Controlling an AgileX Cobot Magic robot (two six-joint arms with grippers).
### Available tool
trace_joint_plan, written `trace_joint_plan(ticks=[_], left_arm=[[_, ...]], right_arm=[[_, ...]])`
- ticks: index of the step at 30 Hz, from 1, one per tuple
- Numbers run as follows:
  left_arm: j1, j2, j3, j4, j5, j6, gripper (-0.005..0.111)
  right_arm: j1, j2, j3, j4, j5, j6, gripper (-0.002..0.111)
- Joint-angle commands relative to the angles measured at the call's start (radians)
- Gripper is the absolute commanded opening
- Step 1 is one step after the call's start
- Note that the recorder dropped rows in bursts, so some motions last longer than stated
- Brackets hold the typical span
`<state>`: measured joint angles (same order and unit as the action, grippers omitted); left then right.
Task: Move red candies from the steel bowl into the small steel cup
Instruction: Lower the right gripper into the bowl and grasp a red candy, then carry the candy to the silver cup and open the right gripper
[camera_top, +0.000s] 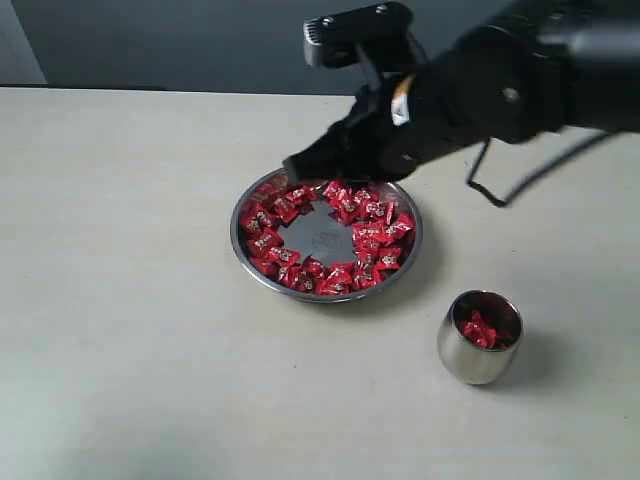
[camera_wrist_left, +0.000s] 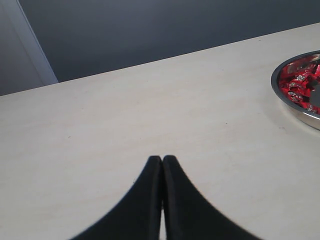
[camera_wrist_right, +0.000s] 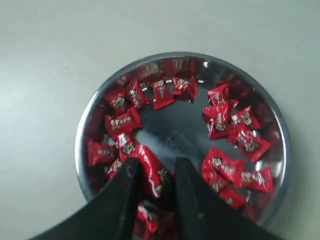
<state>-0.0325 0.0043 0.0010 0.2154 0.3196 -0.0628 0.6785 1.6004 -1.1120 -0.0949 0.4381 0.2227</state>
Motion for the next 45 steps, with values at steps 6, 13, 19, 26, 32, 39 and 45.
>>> trace_joint_plan(ticks=[6, 13, 19, 26, 32, 39, 45], left_arm=[[0.0, -0.004, -0.001, 0.001, -0.007, -0.005, 0.0], [0.0, -0.004, -0.001, 0.001, -0.007, -0.005, 0.0], [0.0, -0.004, -0.001, 0.001, -0.007, -0.005, 0.0], [0.0, -0.004, -0.001, 0.001, -0.007, -0.005, 0.0], [0.0, -0.004, -0.001, 0.001, -0.007, -0.005, 0.0], [0.0, -0.004, -0.001, 0.001, -0.007, -0.005, 0.0], [0.0, -0.004, -0.001, 0.001, -0.007, -0.005, 0.0]], right_arm=[[-0.045, -0.418, 0.497, -0.123, -0.025, 0.223, -0.001], [-0.05, -0.355, 0.537, -0.138, -0.015, 0.227, -0.001], [-0.05, -0.302, 0.537, -0.174, 0.014, 0.227, -0.001], [-0.05, -0.293, 0.537, -0.201, 0.022, 0.223, 0.017], [-0.05, -0.293, 0.537, -0.213, 0.022, 0.223, 0.033], [-0.05, -0.293, 0.534, -0.222, -0.036, 0.223, 0.033], [-0.05, -0.282, 0.454, -0.229, -0.218, 0.223, 0.033]])
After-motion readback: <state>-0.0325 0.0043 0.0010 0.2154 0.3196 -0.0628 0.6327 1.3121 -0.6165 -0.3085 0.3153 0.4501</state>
